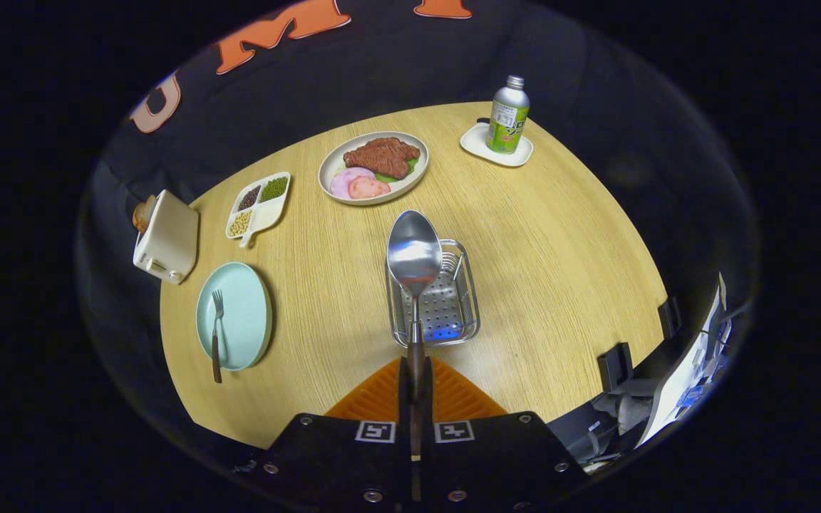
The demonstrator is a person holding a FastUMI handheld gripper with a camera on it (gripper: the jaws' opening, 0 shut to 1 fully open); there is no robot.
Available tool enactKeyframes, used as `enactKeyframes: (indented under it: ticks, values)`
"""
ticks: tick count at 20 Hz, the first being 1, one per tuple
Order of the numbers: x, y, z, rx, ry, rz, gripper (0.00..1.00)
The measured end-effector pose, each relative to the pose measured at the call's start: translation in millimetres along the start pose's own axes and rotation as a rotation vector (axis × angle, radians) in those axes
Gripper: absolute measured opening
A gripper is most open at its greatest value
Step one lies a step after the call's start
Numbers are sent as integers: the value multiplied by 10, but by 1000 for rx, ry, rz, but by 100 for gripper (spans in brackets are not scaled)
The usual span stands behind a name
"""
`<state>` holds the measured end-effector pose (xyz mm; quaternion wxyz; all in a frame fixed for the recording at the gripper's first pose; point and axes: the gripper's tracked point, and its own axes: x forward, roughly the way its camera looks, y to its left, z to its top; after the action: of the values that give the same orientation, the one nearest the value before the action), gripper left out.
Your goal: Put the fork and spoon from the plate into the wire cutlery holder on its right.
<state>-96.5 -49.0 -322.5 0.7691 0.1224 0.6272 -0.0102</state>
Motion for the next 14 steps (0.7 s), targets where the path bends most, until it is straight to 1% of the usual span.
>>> enactKeyframes:
  ticks: [4,6,10,12,14]
  values:
    - [94,-172,-74,-14,35,-39,6]
    - [112,-204,-36,-15,31,-36,8]
    - [55,-205,210,-14,-40,-3,10]
    - [-6,-153,388,-23,-94,35,13]
    - [-108,-46,623,-43,-184,84,15]
